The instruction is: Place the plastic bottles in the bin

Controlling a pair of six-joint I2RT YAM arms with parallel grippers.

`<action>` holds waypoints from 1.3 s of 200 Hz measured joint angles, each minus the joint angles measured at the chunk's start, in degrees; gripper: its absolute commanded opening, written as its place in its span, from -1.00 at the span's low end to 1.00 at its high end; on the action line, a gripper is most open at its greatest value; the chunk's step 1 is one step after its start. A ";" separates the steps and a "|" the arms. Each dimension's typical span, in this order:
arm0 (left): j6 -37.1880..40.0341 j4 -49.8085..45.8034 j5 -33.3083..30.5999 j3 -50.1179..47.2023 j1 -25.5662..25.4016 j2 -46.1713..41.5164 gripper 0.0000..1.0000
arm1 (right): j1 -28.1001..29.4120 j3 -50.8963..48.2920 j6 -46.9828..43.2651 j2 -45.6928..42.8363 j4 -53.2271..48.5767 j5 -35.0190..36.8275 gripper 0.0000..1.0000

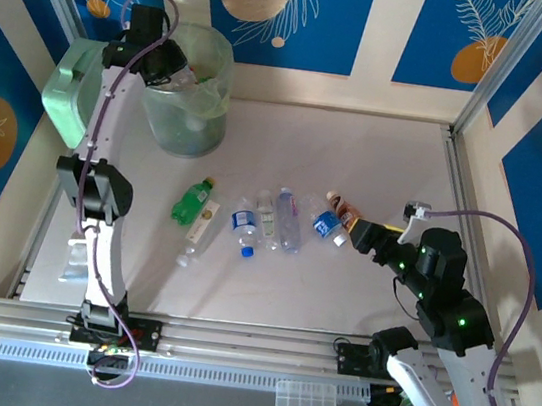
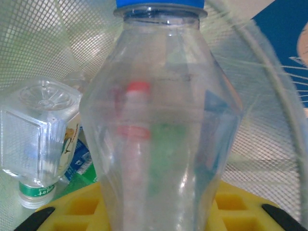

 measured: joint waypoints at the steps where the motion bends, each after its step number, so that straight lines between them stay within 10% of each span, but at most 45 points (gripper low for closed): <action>1: 0.09 -0.02 -0.02 0.00 0.00 0.02 -1.00 | 0.00 -0.02 0.00 0.13 0.00 -0.02 0.59; 58: 2.43 -0.68 -1.51 2.01 0.04 4.52 -0.81 | -0.04 -0.13 0.00 4.24 0.31 -0.46 0.59; 119: 0.83 -0.98 -1.25 2.01 1.25 7.52 0.23 | -0.09 -0.11 0.00 4.66 0.42 -0.44 0.59; 260: 1.90 -0.57 -1.29 2.27 1.44 2.84 0.73 | -0.15 1.33 -0.24 5.79 0.87 -0.44 0.58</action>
